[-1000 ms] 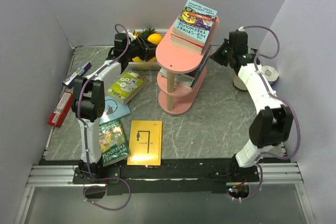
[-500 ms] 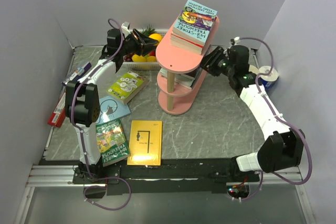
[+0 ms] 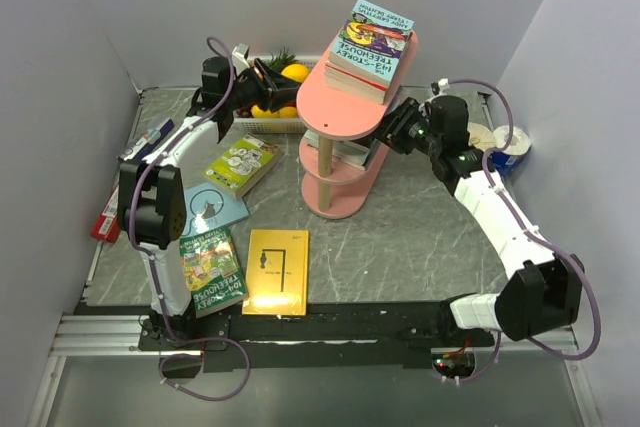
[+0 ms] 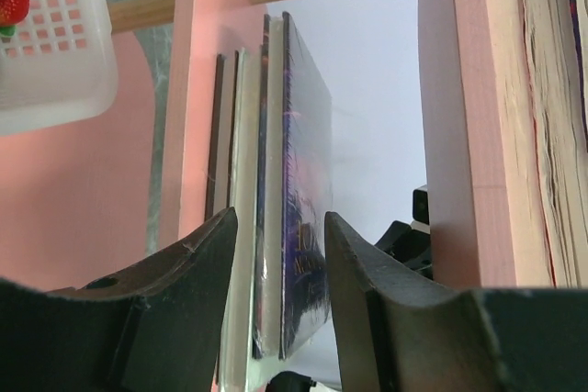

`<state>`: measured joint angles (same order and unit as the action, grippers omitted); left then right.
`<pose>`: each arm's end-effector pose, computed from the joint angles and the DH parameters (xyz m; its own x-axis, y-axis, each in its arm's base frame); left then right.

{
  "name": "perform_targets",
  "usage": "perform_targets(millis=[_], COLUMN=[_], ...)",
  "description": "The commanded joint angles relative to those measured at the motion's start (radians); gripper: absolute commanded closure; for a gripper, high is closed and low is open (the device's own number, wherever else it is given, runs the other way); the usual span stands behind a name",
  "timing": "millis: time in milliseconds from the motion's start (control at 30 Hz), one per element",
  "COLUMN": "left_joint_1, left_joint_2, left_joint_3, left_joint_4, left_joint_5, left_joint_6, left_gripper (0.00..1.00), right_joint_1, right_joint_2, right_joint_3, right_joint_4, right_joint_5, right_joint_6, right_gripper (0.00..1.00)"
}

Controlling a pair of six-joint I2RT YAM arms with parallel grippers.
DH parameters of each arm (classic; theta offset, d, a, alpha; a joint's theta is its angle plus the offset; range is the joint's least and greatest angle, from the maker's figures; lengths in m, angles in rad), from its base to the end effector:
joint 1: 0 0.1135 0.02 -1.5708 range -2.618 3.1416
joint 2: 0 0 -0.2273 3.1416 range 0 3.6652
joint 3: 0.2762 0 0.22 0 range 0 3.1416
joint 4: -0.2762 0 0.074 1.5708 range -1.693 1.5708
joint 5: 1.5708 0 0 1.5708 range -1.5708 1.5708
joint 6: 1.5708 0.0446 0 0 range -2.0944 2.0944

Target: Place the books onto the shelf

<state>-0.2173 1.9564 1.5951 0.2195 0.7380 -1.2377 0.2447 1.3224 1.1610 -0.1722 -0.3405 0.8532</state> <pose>0.4140 -0.1221 0.2903 -0.8105 -0.5370 -0.2338 0.1344 0.2180 -0.9666 0.2800 0.0853 0.3210 -0.6116 0.5792 -0.5389 -0.1121 0.6109 0.7838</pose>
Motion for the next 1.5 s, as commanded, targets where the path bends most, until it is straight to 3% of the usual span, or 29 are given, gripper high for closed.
perform_targets(millis=[0, 200, 633, 1067, 1467], left_joint_1=[-0.004, -0.004, -0.056, -0.067, -0.085], left_joint_2=[-0.096, -0.131, -0.151, -0.152, -0.157], left_joint_3=[-0.018, -0.055, -0.1, -0.101, -0.113], left_joint_4=[0.018, 0.004, -0.016, -0.008, 0.006], left_joint_5=[0.018, 0.014, -0.005, 0.003, 0.015], left_joint_6=[0.029, 0.05, 0.084, 0.087, 0.092], left_gripper=[0.51, 0.51, 0.51, 0.53, 0.6], right_joint_1=[0.007, 0.007, 0.016, 0.039, 0.062], right_joint_2=[-0.089, -0.133, -0.111, -0.066, -0.061], right_joint_3=[-0.034, -0.053, -0.089, -0.06, -0.063], right_joint_4=[-0.009, -0.042, -0.026, -0.03, -0.012], right_joint_5=[0.049, 0.072, 0.072, 0.066, 0.078], right_joint_6=[-0.011, -0.031, -0.034, -0.045, -0.043], right_gripper=[0.57, 0.51, 0.51, 0.56, 0.64])
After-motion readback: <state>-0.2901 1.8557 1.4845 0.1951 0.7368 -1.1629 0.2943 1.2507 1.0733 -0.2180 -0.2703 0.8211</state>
